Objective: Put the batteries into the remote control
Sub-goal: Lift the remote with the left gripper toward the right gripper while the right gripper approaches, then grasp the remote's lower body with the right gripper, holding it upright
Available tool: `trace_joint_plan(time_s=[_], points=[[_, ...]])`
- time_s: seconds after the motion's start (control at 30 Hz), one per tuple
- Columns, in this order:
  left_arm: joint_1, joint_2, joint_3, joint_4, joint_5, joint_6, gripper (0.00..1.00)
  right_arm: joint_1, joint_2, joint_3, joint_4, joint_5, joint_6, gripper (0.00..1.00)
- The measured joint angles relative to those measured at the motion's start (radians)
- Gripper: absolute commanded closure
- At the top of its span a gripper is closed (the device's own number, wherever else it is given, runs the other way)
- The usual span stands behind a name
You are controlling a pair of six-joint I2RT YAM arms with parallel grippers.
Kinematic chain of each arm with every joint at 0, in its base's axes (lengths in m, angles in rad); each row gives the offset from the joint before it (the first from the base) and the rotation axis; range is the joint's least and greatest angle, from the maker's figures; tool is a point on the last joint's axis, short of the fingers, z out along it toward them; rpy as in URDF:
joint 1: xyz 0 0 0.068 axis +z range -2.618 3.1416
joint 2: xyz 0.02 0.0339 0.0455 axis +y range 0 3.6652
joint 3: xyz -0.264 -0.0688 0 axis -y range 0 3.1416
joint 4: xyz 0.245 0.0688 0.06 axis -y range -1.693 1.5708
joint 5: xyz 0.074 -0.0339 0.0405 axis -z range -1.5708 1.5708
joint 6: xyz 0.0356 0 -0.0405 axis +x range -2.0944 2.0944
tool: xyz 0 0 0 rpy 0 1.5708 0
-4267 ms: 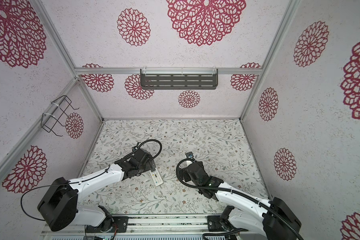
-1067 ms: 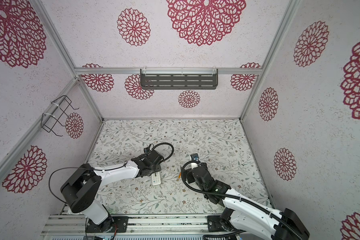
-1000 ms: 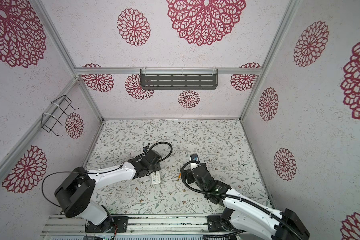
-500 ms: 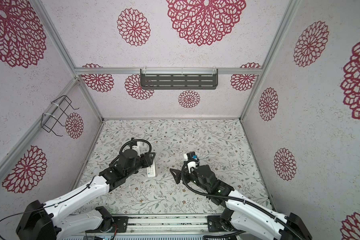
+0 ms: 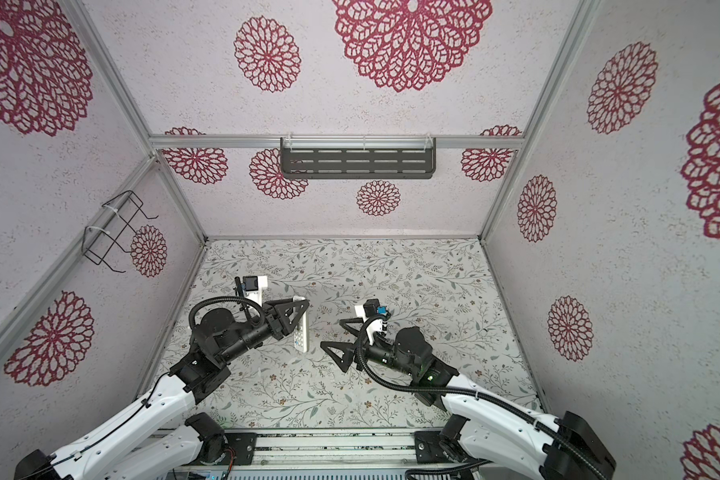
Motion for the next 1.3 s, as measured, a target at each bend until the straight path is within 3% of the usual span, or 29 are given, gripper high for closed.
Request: trace_joint_plan(time_s=[0.23,0.53,0.97,1.3], points=[[0.017,-0.003,-0.004,0.136,0.145,-0.020,0.68,0.005,0.059,0.000,0.126,-0.059,0.045,0.01],[0.019,-0.003,-0.004,0.210,0.243,-0.045,0.67,0.025,0.143,0.000,0.311,-0.126,0.123,0.01],[0.021,0.000,-0.004,0.297,0.314,-0.090,0.68,0.077,0.200,0.049,0.357,-0.156,0.123,0.02],[0.021,0.012,-0.004,0.349,0.352,-0.121,0.68,0.098,0.252,0.094,0.364,-0.181,0.123,0.12]])
